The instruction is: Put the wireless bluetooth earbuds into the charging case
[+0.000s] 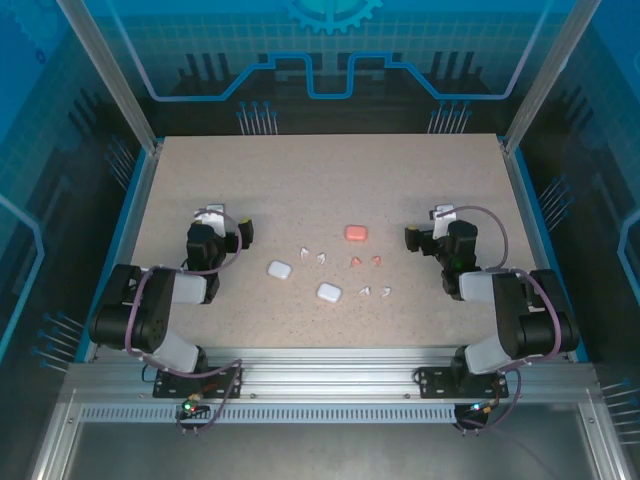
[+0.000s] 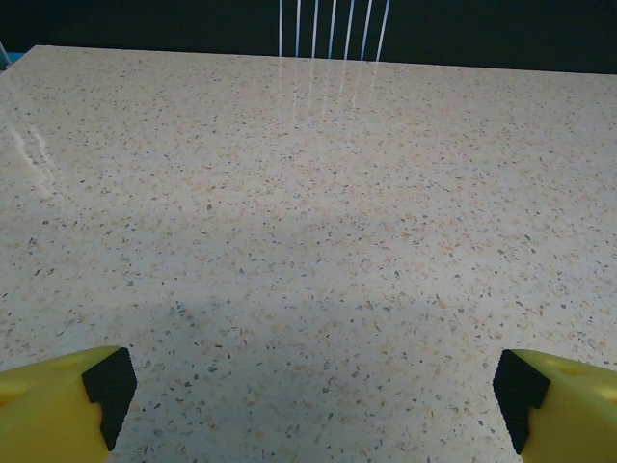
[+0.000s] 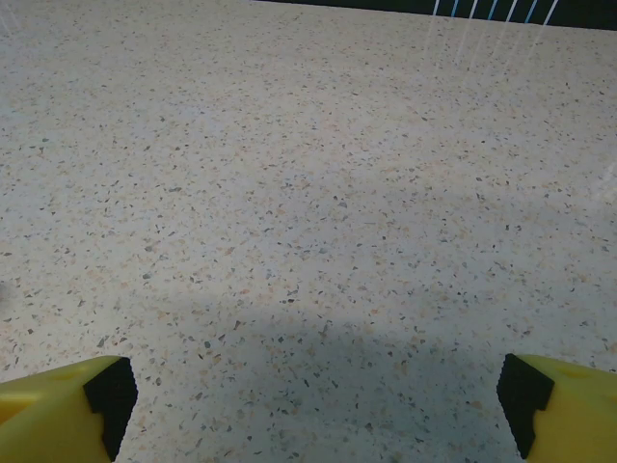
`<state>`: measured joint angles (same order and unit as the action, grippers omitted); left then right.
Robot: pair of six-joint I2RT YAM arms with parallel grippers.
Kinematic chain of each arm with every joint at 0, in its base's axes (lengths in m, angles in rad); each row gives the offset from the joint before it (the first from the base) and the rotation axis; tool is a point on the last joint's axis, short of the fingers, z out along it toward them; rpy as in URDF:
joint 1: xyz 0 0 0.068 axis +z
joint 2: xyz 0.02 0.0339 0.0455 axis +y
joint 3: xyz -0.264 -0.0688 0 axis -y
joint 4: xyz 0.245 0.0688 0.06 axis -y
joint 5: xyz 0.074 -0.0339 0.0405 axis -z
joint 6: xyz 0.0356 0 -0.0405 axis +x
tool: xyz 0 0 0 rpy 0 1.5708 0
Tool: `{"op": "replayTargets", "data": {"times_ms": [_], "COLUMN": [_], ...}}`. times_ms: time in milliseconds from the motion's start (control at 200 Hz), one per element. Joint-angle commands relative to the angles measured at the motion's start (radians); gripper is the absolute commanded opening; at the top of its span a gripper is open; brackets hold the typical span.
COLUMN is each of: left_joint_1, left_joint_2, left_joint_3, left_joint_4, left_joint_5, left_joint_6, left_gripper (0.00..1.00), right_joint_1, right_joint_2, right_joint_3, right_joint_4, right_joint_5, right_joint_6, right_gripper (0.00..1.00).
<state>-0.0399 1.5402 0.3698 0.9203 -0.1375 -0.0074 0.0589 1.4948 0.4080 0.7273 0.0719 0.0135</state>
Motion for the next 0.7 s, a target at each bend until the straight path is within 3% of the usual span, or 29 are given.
{"op": "replayTargets", "data": {"times_ms": [0, 695], "left_joint_1": [0.014, 0.018], "left_joint_2": [0.008, 0.008], "left_joint_3": [0.012, 0.006], "left_joint_4": [-0.004, 0.005], "left_joint_5": [-0.007, -0.016], "left_joint_6": [0.012, 0.002], "left_gripper": [0.99, 0.99], "right_joint_1": [0.005, -0.006], "right_joint_2": [0.01, 0.008], "right_joint_3": [0.02, 0.023], "right_joint_4": [0.034, 0.03], "right_joint_5": [0.012, -0.008], "right_joint_6": [-0.015, -0.01], "right_gripper": [1.0, 1.0]}}
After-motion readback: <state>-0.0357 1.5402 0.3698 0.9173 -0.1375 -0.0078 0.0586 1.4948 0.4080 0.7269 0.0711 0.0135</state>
